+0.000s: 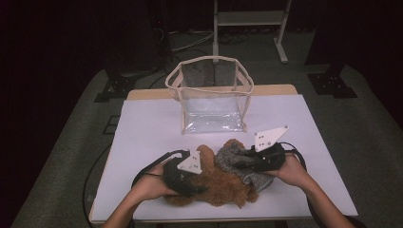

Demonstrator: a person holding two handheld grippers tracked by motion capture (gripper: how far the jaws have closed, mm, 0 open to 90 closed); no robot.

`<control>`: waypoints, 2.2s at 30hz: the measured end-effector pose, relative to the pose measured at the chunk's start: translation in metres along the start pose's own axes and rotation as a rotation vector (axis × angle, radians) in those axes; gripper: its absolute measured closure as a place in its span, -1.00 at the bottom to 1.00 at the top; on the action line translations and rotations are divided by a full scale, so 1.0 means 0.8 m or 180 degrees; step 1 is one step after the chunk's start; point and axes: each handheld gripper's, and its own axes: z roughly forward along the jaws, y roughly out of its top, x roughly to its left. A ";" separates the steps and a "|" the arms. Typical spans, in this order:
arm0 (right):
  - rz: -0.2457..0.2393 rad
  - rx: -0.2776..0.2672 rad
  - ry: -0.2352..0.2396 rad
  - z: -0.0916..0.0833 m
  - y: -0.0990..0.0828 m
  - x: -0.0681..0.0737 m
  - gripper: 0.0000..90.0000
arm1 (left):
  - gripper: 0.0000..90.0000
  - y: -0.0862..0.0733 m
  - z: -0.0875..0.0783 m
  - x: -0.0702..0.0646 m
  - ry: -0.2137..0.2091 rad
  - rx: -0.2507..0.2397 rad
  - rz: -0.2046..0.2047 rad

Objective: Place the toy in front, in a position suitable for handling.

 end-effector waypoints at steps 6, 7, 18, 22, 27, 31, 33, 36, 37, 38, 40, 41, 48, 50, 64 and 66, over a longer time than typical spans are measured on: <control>0.0020 0.0025 0.0032 -0.003 0.000 -0.003 0.66 | -0.03 -0.003 -0.001 0.000 0.0031 -0.0045 0.0030; 0.0034 0.0027 0.0023 -0.005 -0.002 -0.003 0.66 | -0.03 -0.003 -0.001 0.000 0.0037 -0.0050 0.0032; -0.0084 0.0016 0.0164 0.015 0.020 0.007 0.65 | -0.04 -0.002 -0.001 -0.001 0.0002 -0.0016 0.0064; -0.0035 0.0014 0.0219 0.020 0.012 0.009 0.66 | -0.24 -0.004 -0.006 0.002 -0.0056 -0.0049 0.0032; 0.0027 -0.0034 0.0224 0.016 -0.004 0.013 0.66 | -0.45 -0.004 -0.013 0.002 -0.0078 -0.0049 0.0080; 0.0023 -0.0055 0.0222 0.016 -0.007 0.016 0.66 | -0.55 -0.008 -0.023 0.005 -0.0046 -0.0051 0.0096; 0.0022 -0.0057 0.0217 0.016 -0.008 0.017 0.66 | -0.58 -0.014 -0.030 0.009 -0.0022 -0.0065 0.0074; 0.0028 -0.0060 0.0217 0.016 -0.008 0.017 0.66 | -0.61 -0.023 -0.037 0.015 -0.0001 -0.0074 0.0030; 0.0029 -0.0057 0.0218 0.016 -0.008 0.016 0.66 | -0.67 -0.027 -0.039 0.017 0.0025 -0.0057 0.0001; 0.0031 -0.0057 0.0217 0.016 -0.008 0.016 0.66 | -0.68 -0.031 -0.042 0.019 0.0042 -0.0069 -0.0041; 0.0040 -0.0060 0.0222 0.016 -0.009 0.015 0.66 | -0.70 -0.041 -0.049 0.023 0.0067 -0.0104 -0.0095; 0.0041 -0.0061 0.0223 0.016 -0.009 0.015 0.66 | -0.71 -0.047 -0.052 0.025 0.0079 -0.0123 -0.0145; 0.0041 -0.0046 0.0215 0.016 -0.008 0.015 0.66 | -0.79 -0.078 -0.055 0.028 0.0037 -0.0102 -0.0326; 0.0035 -0.0043 0.0217 0.016 -0.008 0.015 0.66 | -0.83 -0.082 -0.047 0.030 -0.0067 -0.0138 -0.0355; 0.0082 0.0040 0.0043 -0.006 -0.004 0.001 0.65 | -0.23 -0.064 -0.013 0.022 0.0058 -0.0335 -0.0247; 0.0100 0.0035 0.0041 -0.009 -0.003 -0.001 0.65 | -0.23 -0.057 -0.008 0.021 0.0074 -0.0341 -0.0202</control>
